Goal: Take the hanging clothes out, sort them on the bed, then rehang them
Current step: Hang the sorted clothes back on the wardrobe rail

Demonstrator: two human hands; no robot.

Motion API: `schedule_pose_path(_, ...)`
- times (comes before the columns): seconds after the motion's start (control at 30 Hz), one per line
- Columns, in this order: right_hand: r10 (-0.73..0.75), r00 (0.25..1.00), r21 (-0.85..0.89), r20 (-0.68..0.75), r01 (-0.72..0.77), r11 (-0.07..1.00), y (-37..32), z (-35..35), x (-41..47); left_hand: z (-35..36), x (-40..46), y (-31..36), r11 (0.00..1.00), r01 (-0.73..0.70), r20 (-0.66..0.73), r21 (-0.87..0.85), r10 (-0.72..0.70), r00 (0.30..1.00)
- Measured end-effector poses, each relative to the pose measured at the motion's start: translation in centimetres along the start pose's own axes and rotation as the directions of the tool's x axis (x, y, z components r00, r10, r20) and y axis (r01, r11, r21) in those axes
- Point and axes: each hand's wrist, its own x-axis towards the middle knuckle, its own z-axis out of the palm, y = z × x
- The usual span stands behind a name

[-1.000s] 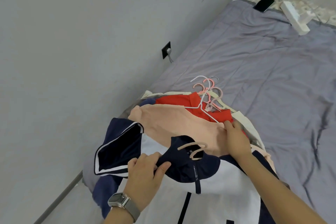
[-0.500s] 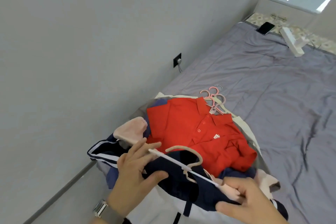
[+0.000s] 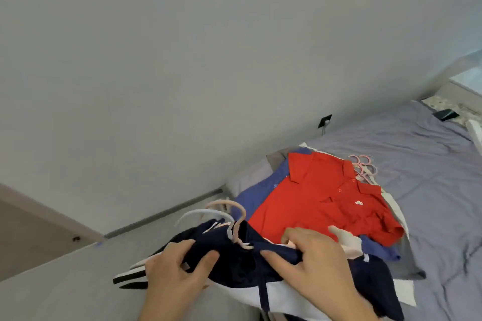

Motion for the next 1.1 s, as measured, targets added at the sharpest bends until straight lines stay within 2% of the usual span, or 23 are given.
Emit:
schedule_pose_path(0.07,-0.050,0.997,0.002,0.064,0.050,0.999,-5.8,0.5,-2.6,-5.3,-4.6,-2.0,0.999,0.046,-0.070,-0.009,-0.047,0.996)
schedule_pose_path(0.13,-0.082,0.986,0.086,0.148,0.070,0.994,-11.1,0.8,-5.2,-10.0,-9.3,-4.1,0.996,0.087,-0.164,-0.009,-0.087,0.983)
schedule_pose_path(0.27,-0.193,0.949,0.243,0.249,0.132,0.961,-18.7,0.4,-8.4,-16.4,-16.6,-5.9,0.985,0.170,-0.378,0.042,-0.142,0.915)
schedule_pose_path(0.37,-0.295,0.862,0.352,0.413,0.148,0.924,-22.2,0.1,-9.7,-19.6,-21.0,-5.9,0.956,0.225,-0.463,0.191,-0.115,0.879)
schedule_pose_path(0.47,-0.376,0.783,0.462,0.495,0.129,0.877,-24.5,0.1,-10.7,-21.9,-24.6,-5.0,0.913,0.271,-0.554,0.305,-0.061,0.830)
schedule_pose_path(0.63,-0.488,0.617,0.569,0.617,0.079,0.818,-27.0,1.6,-13.1,-23.4,-32.2,-4.1,0.894,0.342,-0.684,0.291,-0.055,0.727)
schedule_pose_path(0.83,-0.647,0.314,0.618,0.695,0.201,0.760,-30.8,1.1,-15.9,-19.9,-42.1,-4.8,0.896,0.442,-0.838,0.029,-0.220,0.500)
schedule_pose_path(0.97,-0.704,0.222,0.581,0.675,0.428,0.692,-34.3,1.3,-19.8,-18.3,-48.4,-5.0,0.850,0.512,-0.901,-0.129,-0.316,0.298)
schedule_pose_path(1.1,-0.741,0.068,0.545,0.668,0.633,0.550,-38.9,1.4,-25.2,-17.6,-55.9,-4.8,0.822,0.505,-0.924,-0.262,-0.365,0.115)
